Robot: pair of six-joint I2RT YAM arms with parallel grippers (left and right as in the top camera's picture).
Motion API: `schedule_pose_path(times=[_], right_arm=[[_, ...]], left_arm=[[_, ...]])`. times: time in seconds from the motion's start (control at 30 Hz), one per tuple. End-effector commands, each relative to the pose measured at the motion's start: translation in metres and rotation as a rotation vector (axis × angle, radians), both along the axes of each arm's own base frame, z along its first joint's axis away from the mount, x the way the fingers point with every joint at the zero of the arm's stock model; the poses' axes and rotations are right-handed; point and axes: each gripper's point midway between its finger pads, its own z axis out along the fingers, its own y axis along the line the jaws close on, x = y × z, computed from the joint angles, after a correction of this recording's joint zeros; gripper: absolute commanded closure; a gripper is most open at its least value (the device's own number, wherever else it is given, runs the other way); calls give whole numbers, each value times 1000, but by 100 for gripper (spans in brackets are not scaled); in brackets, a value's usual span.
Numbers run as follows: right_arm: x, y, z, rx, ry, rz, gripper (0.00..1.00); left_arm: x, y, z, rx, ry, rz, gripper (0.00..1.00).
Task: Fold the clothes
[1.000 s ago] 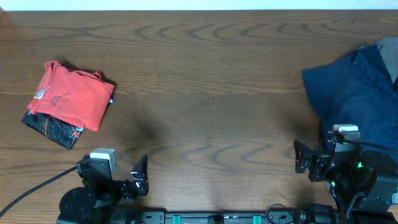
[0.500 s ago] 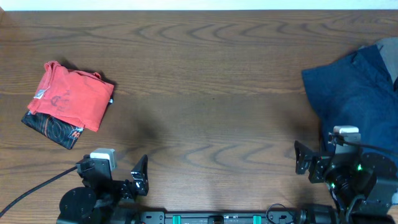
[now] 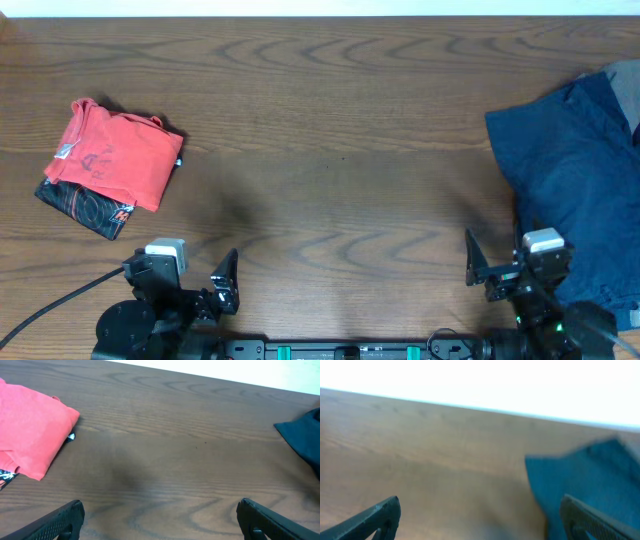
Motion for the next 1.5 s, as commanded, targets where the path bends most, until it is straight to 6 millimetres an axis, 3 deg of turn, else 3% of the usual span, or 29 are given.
schedule_pose_path(times=[0.0, 0.2, 0.5, 0.83, 1.47], right_arm=[[5, 6, -6, -60, -33, 44, 1], [24, 6, -10, -113, -131, 53, 1], [53, 9, -34, -116, -316, 59, 1], [54, 10, -64, -119, -199, 70, 1], [54, 10, -64, -118, -199, 70, 1]], left_arm=[[0, 3, -1, -4, 2, 21, 2], [0, 3, -1, -4, 2, 21, 2], [0, 3, -1, -4, 2, 21, 2], [0, 3, -1, -4, 2, 21, 2], [0, 3, -1, -4, 2, 21, 2]])
